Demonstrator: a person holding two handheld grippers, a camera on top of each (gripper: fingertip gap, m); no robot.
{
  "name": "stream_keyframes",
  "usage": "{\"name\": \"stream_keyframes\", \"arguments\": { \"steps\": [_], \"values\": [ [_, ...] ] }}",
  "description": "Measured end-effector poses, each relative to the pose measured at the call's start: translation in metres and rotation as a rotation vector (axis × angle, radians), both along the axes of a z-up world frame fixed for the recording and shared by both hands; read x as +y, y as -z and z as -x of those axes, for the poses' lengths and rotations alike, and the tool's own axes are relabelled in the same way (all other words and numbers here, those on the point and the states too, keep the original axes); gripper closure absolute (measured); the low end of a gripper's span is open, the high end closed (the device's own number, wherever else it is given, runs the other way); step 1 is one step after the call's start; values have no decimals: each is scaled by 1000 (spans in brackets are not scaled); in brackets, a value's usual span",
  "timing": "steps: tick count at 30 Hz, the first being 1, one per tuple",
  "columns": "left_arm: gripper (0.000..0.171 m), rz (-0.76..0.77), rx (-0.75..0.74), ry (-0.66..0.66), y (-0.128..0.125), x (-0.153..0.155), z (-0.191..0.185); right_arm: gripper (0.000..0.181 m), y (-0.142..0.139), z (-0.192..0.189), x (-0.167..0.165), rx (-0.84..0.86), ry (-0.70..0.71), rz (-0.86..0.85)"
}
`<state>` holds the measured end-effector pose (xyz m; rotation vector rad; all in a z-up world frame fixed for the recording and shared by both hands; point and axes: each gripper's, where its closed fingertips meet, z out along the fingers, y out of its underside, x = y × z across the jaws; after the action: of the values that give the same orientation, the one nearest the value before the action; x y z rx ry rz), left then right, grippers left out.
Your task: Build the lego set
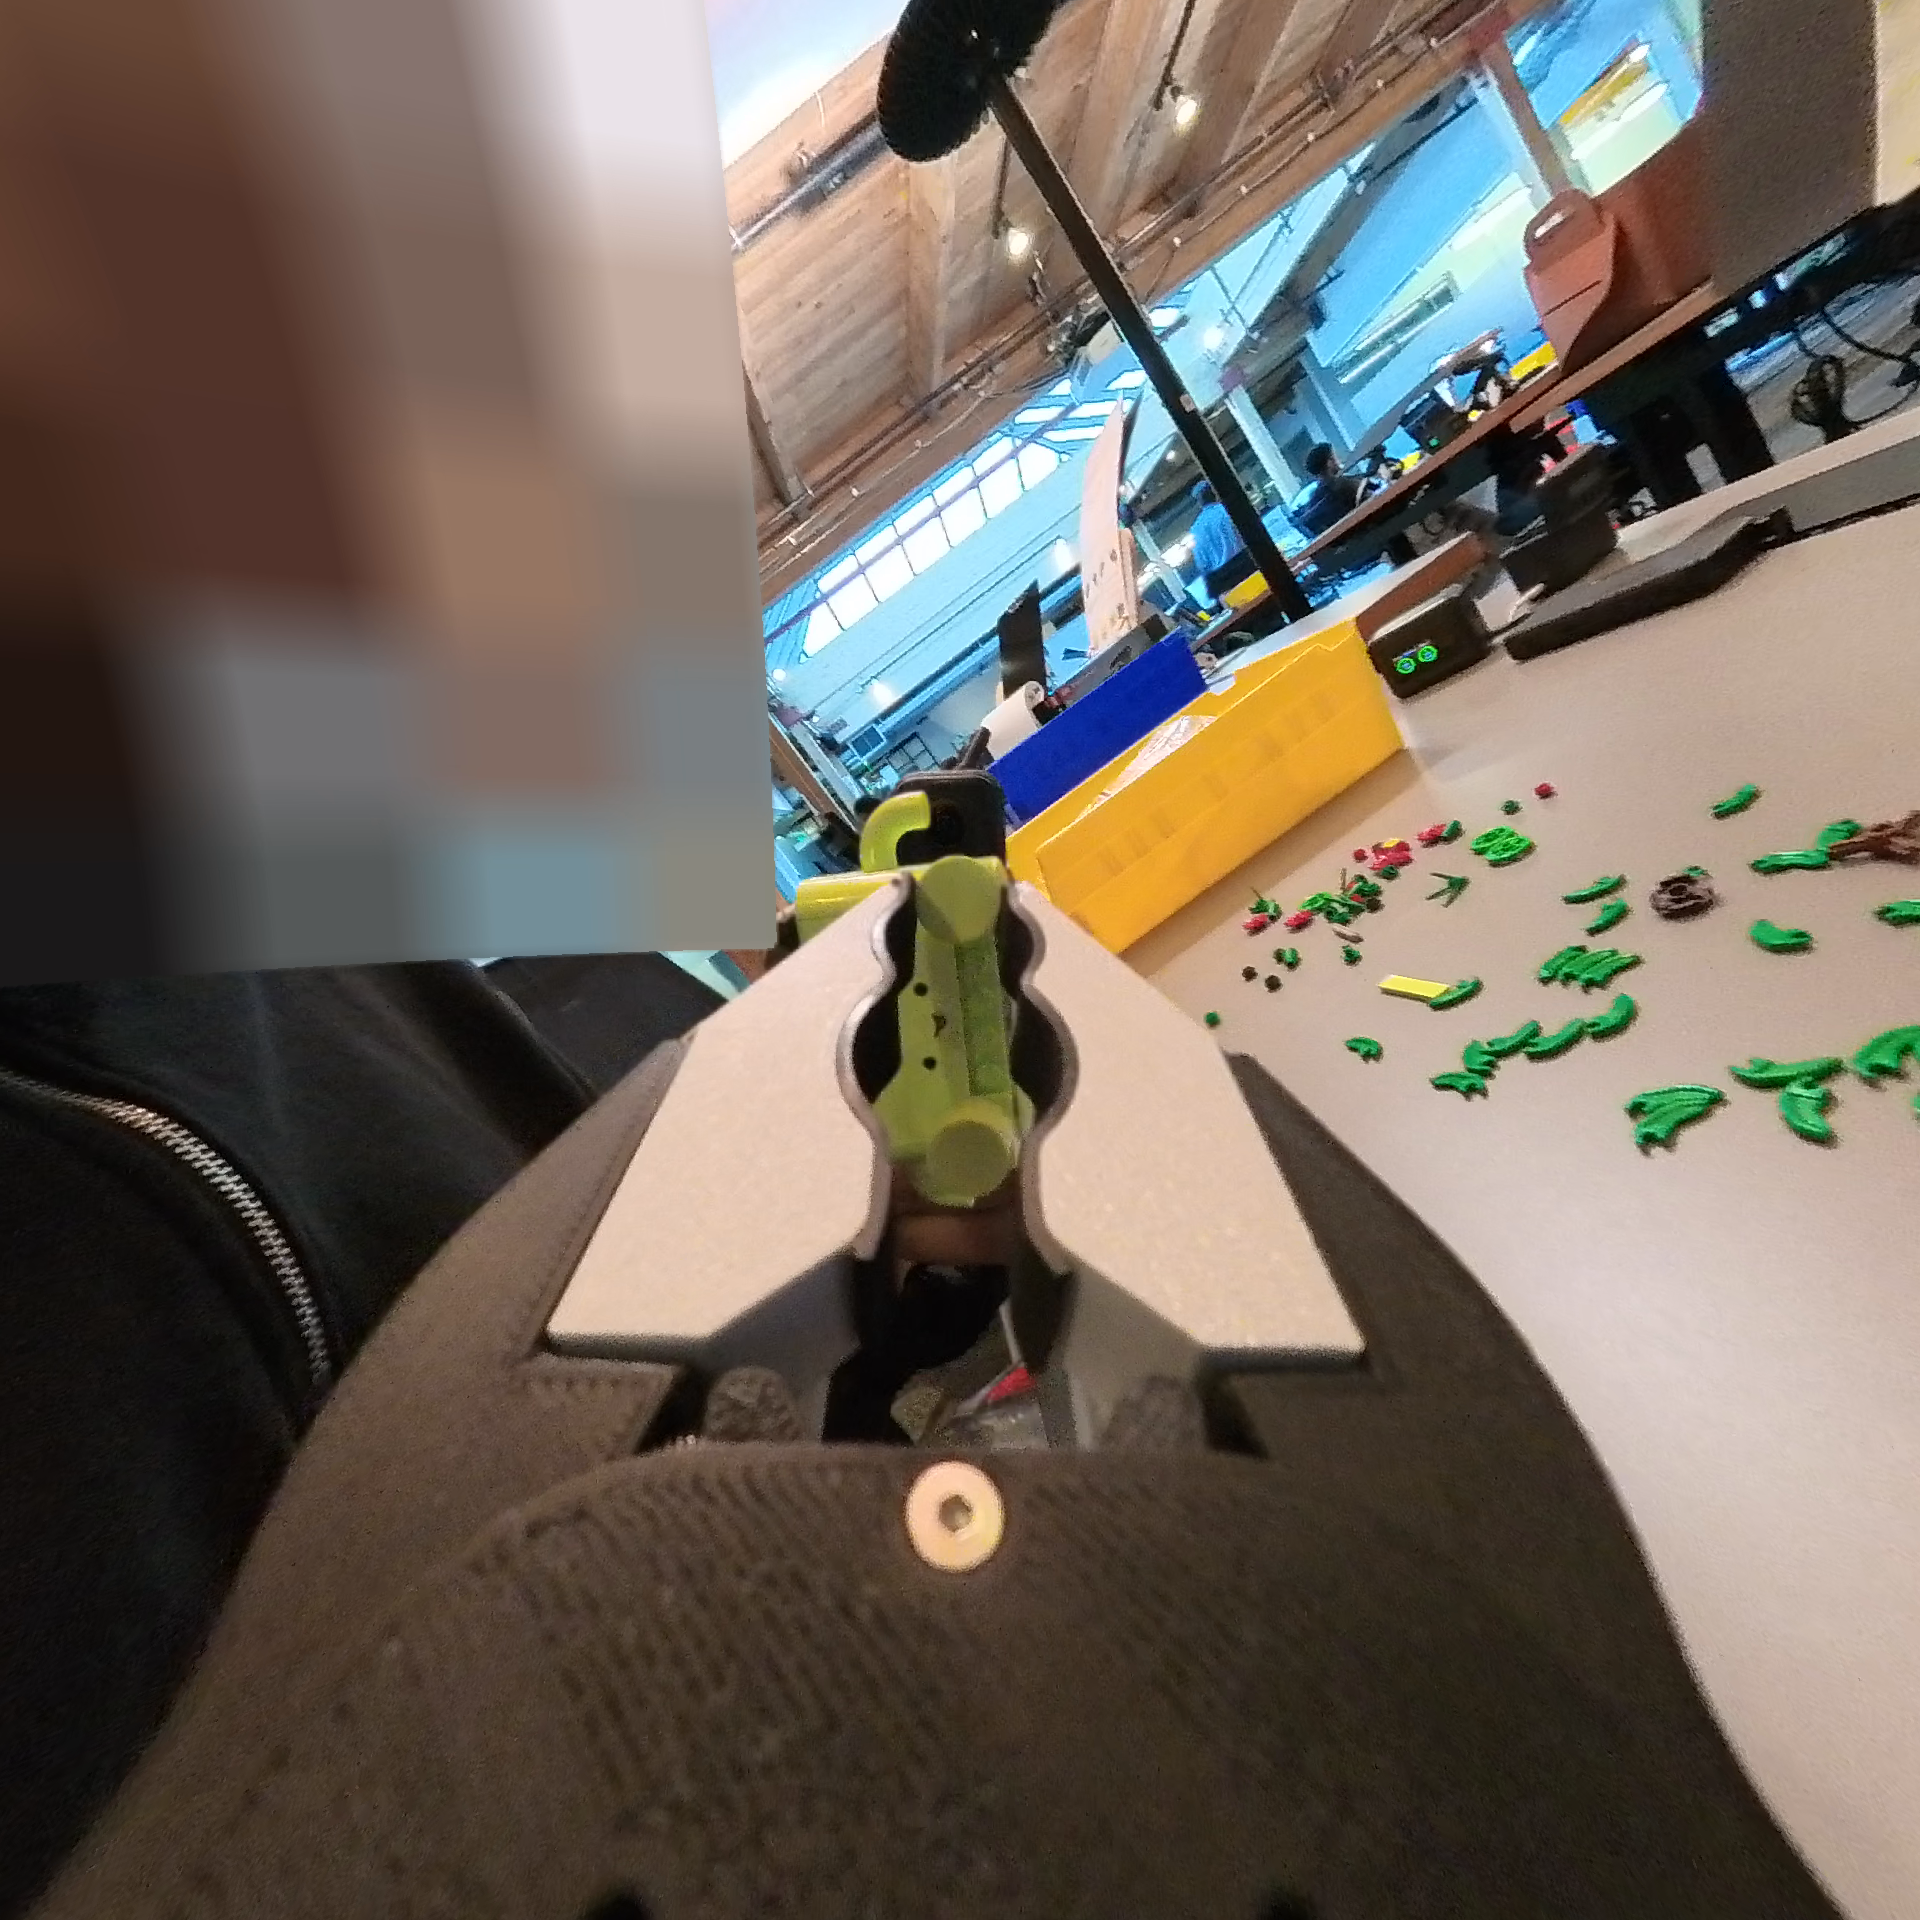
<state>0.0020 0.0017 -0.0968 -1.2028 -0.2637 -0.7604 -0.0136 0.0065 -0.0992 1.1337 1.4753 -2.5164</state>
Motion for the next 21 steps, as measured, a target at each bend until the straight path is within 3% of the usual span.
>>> {"name": "stream_keyframes", "arguments": {
  "steps": [21],
  "values": [
    [127, 35, -9, -46, 6, 4, 4, 167, 6, 4, 2, -38, 32, -57]
  ]
}}
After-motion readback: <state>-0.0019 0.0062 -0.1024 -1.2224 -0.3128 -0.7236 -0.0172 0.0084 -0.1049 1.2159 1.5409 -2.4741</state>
